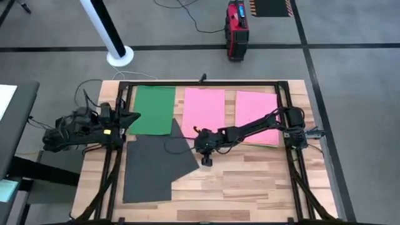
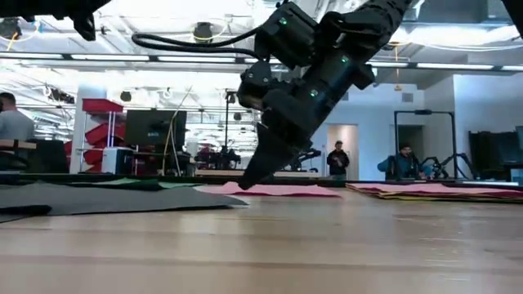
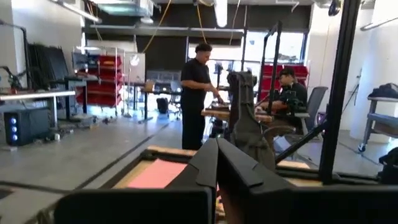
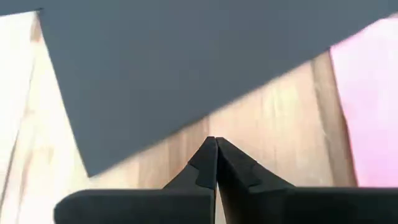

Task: Organize paper
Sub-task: Stack the black paper on top of the black paper

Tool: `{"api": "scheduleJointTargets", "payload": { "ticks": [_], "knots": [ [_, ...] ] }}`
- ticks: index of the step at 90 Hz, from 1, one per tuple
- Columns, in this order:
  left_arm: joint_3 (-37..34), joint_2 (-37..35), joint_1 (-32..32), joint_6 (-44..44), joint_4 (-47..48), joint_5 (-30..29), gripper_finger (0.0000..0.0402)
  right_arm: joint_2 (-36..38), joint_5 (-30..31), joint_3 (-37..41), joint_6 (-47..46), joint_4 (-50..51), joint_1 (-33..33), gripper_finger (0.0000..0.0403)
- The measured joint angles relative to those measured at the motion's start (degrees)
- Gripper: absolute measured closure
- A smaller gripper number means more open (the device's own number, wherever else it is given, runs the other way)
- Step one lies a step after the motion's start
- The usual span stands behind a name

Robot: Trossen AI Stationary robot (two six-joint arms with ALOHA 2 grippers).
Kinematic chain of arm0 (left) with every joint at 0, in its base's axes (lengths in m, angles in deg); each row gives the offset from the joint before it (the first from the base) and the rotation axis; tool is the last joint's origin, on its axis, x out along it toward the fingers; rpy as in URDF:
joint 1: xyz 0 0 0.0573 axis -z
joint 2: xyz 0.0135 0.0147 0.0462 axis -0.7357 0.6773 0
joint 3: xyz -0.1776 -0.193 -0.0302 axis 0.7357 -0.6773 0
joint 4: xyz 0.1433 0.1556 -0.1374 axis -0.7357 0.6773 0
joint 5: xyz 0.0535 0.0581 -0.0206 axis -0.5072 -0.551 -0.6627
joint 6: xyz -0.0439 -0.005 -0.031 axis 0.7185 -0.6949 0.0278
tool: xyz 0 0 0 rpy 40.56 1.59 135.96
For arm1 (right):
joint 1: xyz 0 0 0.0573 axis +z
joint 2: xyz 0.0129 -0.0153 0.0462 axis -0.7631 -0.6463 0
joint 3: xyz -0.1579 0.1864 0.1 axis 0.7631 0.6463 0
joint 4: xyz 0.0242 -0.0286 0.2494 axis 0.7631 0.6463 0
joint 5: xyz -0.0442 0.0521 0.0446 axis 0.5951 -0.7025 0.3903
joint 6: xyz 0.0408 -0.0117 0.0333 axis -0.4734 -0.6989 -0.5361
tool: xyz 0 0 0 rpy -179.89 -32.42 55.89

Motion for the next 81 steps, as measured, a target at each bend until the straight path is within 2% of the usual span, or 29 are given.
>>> {"api": "scheduleJointTargets", "payload": {
  "ticks": [11, 22, 39, 59, 70, 81],
  "knots": [
    [-0.96, 2.04, 0.00, 1.48, 1.05, -0.44, 0.0401, 0.00, 1.35, 0.00, -0.23, 0.66, 1.98, 0.0403],
    [-1.97, 7.33, 0.84, 4.94, 1.12, 0.58, 0.0401, 0.00, 4.59, 0.46, -1.60, 0.43, 4.56, 0.0403],
    [-2.38, 19.53, 5.53, 7.03, -2.79, 1.88, 0.0402, 0.84, 9.08, 4.10, -7.43, -2.77, 8.01, 0.0403],
    [-2.38, 35.02, 12.88, 7.75, -9.78, 1.80, 0.0401, 1.33, 13.26, 8.05, -11.07, -12.77, 10.41, 0.0403],
    [-2.36, 42.63, 15.41, 10.26, -15.01, 0.16, 0.0402, 3.57, 17.95, 9.41, -12.56, -12.65, 10.61, 0.0403],
    [-2.36, 48.55, 17.20, 12.01, -17.62, -4.18, 0.0402, 6.72, 20.97, 11.10, -13.91, -12.54, 10.61, 0.0403]
  ]
}}
